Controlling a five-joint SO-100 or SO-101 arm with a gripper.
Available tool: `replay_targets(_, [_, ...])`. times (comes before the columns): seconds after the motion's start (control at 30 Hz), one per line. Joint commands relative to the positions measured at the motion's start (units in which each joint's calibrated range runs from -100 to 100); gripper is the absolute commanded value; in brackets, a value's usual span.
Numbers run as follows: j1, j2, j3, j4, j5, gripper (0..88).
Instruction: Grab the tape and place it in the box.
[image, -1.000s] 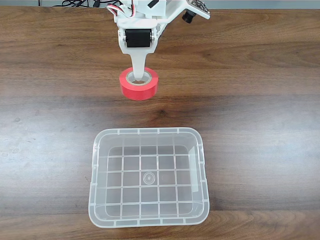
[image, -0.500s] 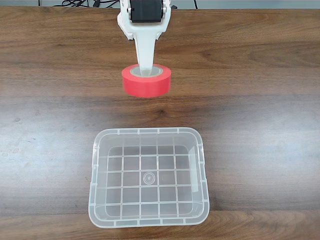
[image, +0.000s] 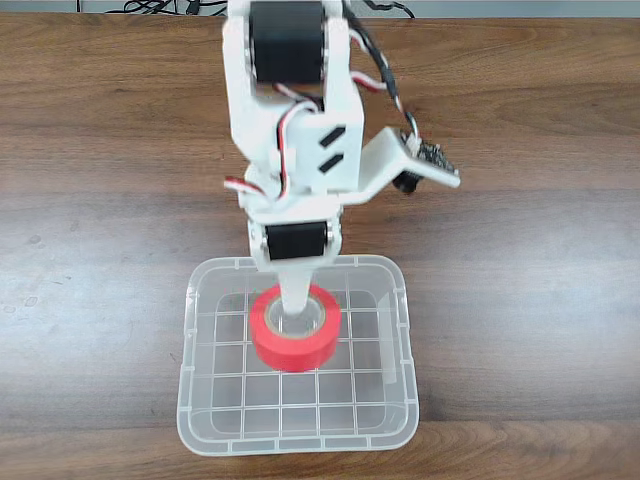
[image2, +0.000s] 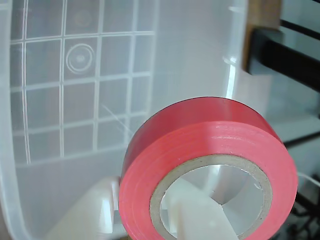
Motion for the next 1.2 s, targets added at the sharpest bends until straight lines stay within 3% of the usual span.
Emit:
replay_targets(0.0, [-0.11, 9.19, -12.93, -1.95, 0.21, 2.8])
replay_targets(0.37, [-0.18, 20.94, -20.29, -1.95, 0.32, 3.0])
replay_targets(0.6, [-0.18, 20.94, -20.29, -1.95, 0.27, 18.2])
replay_targets(1.17, [0.4, 19.25, -20.29, 0.36, -0.1, 18.2])
